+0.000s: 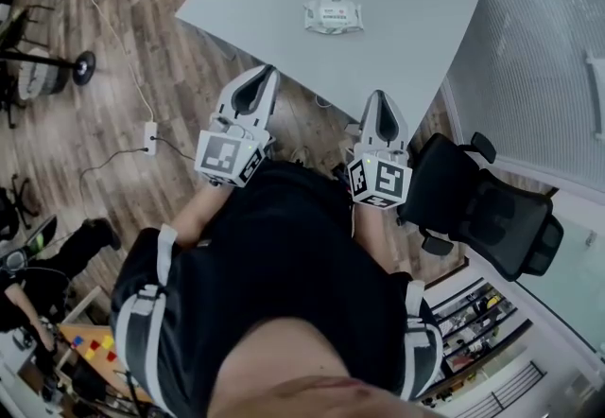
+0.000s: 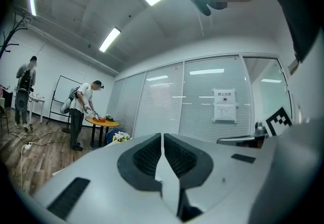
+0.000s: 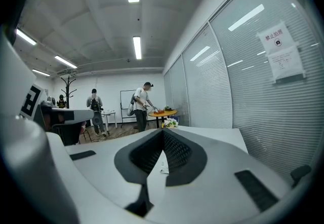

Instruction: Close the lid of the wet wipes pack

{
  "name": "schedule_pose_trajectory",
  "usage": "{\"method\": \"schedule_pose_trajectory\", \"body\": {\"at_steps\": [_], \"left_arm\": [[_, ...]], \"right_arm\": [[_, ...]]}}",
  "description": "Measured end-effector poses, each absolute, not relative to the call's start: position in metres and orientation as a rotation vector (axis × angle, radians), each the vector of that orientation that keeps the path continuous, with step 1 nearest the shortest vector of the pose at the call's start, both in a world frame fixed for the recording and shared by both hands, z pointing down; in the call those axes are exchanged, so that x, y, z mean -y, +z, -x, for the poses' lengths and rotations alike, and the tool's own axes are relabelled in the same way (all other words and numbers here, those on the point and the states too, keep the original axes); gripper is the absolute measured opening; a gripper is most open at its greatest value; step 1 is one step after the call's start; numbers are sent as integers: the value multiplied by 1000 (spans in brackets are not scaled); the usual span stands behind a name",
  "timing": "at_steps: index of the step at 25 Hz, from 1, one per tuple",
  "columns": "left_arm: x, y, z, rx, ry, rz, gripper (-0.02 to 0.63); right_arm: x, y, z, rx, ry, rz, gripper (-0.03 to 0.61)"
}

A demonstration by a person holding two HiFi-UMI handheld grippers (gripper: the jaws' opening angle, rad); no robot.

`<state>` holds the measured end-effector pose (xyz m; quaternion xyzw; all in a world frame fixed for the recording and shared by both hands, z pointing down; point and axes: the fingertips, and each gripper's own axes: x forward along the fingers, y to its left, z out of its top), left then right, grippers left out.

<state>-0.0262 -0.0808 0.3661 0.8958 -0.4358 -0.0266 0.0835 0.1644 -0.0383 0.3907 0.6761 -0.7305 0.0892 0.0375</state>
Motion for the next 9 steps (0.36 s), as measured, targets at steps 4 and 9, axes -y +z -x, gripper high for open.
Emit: {"method": "schedule_pose_trajectory", "body": {"at_steps": [4,9], "left_arm": [[83,367,30,1292,-91,-2669,35],[84,374,35,1291,-89,-2667,35]], "right_arm": [[40,389,-161,2240,272,-2078,21],[43,391,-155,2247,259,-2081,21]]}}
